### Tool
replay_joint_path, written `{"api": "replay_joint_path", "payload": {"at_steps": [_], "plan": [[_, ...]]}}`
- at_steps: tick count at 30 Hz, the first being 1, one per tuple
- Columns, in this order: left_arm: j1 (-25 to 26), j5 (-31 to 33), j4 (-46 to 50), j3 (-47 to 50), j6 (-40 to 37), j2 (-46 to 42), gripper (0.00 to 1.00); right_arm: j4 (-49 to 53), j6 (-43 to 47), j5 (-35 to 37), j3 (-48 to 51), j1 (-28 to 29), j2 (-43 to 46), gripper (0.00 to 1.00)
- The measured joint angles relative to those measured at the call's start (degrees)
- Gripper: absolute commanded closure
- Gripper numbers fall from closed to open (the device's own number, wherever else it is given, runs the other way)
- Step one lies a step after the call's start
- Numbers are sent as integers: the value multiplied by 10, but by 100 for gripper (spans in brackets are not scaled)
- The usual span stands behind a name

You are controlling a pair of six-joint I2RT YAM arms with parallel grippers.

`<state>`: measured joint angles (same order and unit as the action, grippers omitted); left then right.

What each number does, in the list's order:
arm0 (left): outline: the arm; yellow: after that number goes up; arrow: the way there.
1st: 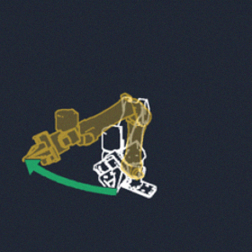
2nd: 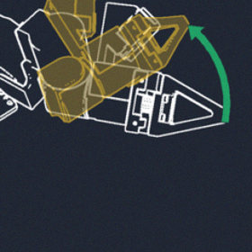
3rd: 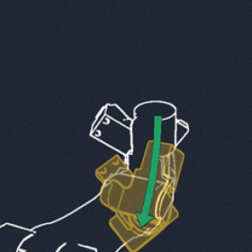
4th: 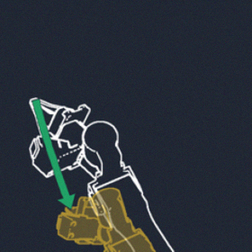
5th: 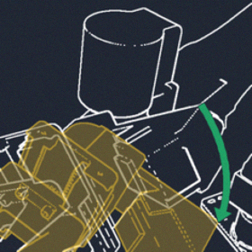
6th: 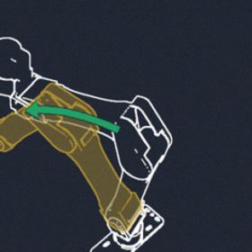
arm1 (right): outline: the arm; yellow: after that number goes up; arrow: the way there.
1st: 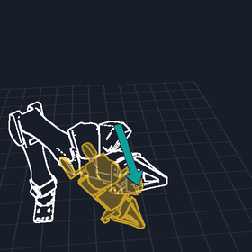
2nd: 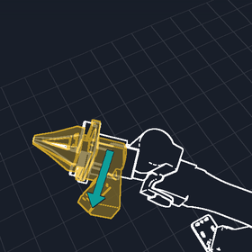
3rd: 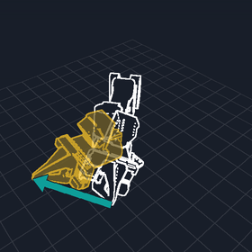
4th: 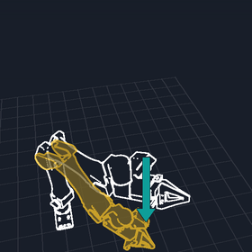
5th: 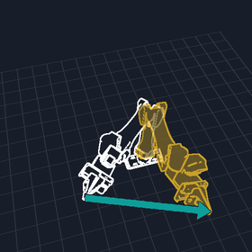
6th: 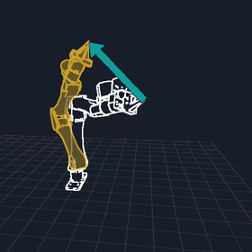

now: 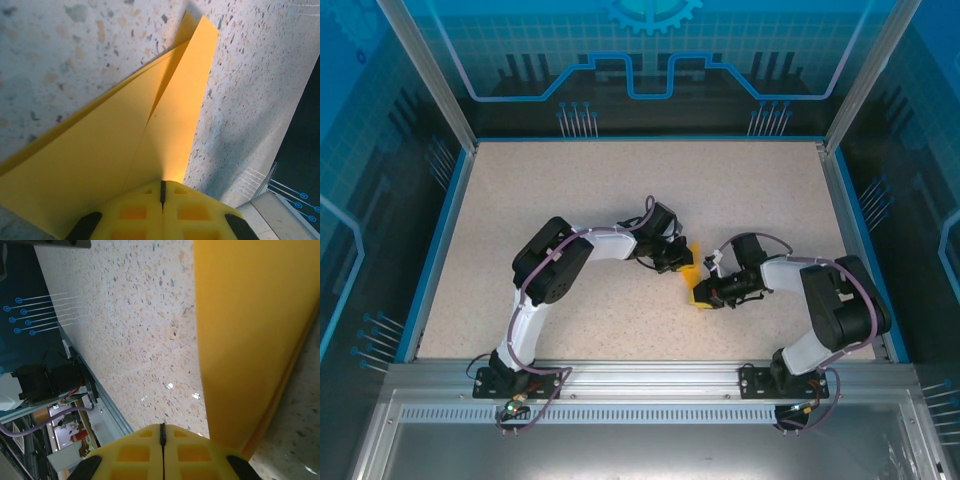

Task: Fold a paper plane with a square sheet of paper (fold left side to right side)
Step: Fold the wing for the fifth time at the center of the table.

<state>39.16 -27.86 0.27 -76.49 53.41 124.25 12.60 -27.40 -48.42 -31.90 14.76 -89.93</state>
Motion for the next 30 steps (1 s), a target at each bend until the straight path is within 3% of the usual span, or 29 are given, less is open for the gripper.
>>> {"api": "replay_joint_path", "payload": {"at_steps": [30], "plan": [[0, 2, 1, 0, -7, 0, 97, -9, 0, 18, -5, 15, -36, 94]]}}
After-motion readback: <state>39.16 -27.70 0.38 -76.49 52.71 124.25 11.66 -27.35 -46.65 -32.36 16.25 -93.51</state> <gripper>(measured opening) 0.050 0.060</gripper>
